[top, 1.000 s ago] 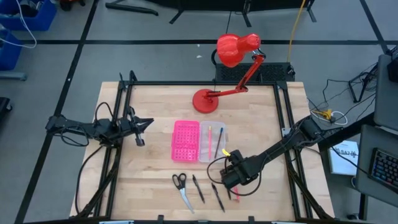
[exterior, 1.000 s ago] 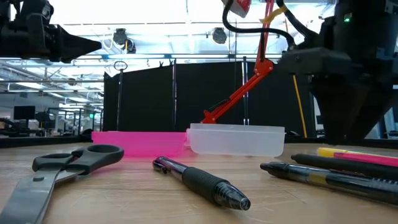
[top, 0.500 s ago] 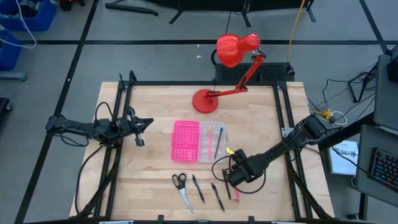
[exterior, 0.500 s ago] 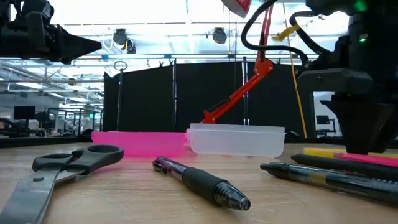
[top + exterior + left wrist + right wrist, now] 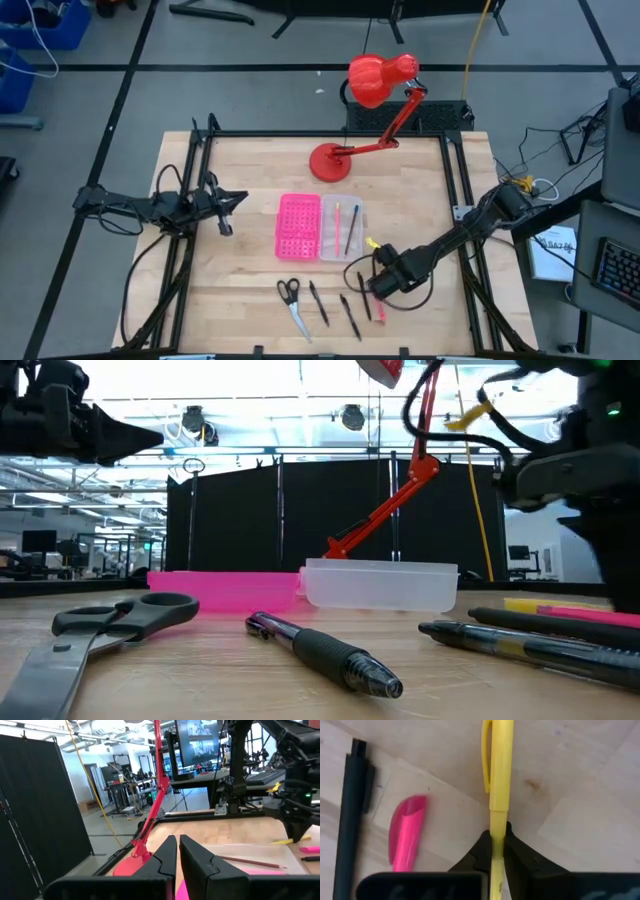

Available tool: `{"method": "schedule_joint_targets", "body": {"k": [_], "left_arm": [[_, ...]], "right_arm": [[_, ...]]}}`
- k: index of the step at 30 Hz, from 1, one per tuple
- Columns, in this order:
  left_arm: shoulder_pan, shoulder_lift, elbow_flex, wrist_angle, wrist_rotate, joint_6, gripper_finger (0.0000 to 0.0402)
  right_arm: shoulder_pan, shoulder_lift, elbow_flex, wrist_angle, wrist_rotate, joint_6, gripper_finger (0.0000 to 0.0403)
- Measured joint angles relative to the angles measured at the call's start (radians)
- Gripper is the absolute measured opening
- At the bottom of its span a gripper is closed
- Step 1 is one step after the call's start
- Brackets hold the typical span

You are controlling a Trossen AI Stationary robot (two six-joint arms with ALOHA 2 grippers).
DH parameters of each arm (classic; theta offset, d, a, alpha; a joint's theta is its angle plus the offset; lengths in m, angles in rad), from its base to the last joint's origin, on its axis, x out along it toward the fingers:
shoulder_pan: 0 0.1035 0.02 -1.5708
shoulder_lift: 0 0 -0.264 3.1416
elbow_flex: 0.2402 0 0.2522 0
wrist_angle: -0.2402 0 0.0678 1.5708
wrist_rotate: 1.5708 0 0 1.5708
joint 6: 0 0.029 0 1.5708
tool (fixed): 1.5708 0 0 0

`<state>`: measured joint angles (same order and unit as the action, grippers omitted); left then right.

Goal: Pick & place school supplies into a supply box
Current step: Put the yellow pen into the pink supply box

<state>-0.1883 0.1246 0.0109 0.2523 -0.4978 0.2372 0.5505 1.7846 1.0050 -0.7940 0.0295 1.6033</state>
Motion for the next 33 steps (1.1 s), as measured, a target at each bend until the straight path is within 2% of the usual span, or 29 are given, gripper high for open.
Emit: {"method": "schedule_joint_targets", "body": {"k": [4,9,12,16,20,24,27,33], "left_arm": [[0.0,0.0,0.0,-0.015,0.0,-0.024,0.0031],[0.0,0.0,0.0,-0.017,0.0,-0.023,0.0031],[0.0,0.0,0.0,-0.017,0.0,-0.024,0.0031],[0.0,0.0,0.0,-0.017,0.0,-0.024,0.0031],[0.0,0.0,0.0,-0.016,-0.001,-0.024,0.0031],[0.0,0.0,0.0,-0.015,-0.001,-0.022,0.0031],[0.0,0.0,0.0,-0.015,-0.001,-0.003,0.0031],[0.0,0.0,0.0,-0.016,-0.001,-0.002,0.0031]], "right_arm": [[0.012,-0.099,-0.008,-0.066,0.019,0.032,0.0019],[0.038,-0.239,0.0,-0.054,0.09,0.109,0.0019],[0.047,-0.317,-0.004,-0.042,0.188,0.122,0.0019],[0.009,-0.401,0.0,0.015,0.387,0.18,0.0019],[-0.071,-0.436,0.001,0.224,0.463,0.031,0.0019],[-0.177,-0.403,0.001,0.419,0.456,-0.098,0.0019],[-0.254,-0.342,0.001,0.521,0.405,-0.155,0.0019],[-0.352,-0.208,0.0,0.596,0.282,-0.186,0.0019]]}}
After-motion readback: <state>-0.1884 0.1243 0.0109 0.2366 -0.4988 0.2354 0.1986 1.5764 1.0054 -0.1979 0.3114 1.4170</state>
